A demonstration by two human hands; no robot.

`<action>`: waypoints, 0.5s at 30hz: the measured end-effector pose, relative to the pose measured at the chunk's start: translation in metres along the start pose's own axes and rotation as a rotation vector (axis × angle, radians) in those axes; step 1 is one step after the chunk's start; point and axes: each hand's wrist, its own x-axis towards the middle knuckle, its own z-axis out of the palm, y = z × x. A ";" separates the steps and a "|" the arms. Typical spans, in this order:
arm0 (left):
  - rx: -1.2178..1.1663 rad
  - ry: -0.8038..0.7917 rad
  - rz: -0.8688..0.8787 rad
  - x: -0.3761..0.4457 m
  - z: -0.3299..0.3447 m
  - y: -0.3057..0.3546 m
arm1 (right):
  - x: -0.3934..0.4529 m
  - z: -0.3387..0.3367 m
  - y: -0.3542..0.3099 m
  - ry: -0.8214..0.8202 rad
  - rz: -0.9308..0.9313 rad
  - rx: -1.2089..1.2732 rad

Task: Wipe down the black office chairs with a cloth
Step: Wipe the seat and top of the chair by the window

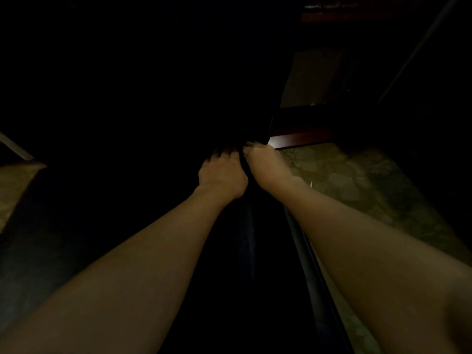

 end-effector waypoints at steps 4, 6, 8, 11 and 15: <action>0.000 0.023 0.000 -0.007 -0.001 0.003 | -0.008 0.007 -0.001 0.037 0.039 0.077; -0.032 0.044 0.013 -0.016 0.002 0.004 | -0.018 0.008 -0.006 0.066 0.065 0.105; -0.051 0.064 0.031 -0.028 0.006 0.007 | -0.033 0.006 -0.010 0.077 0.072 0.100; -0.023 0.067 0.054 -0.053 0.014 0.011 | -0.064 -0.001 -0.015 0.032 0.057 0.103; 0.003 0.109 0.061 -0.101 0.025 0.018 | -0.119 -0.013 -0.029 -0.017 0.066 0.112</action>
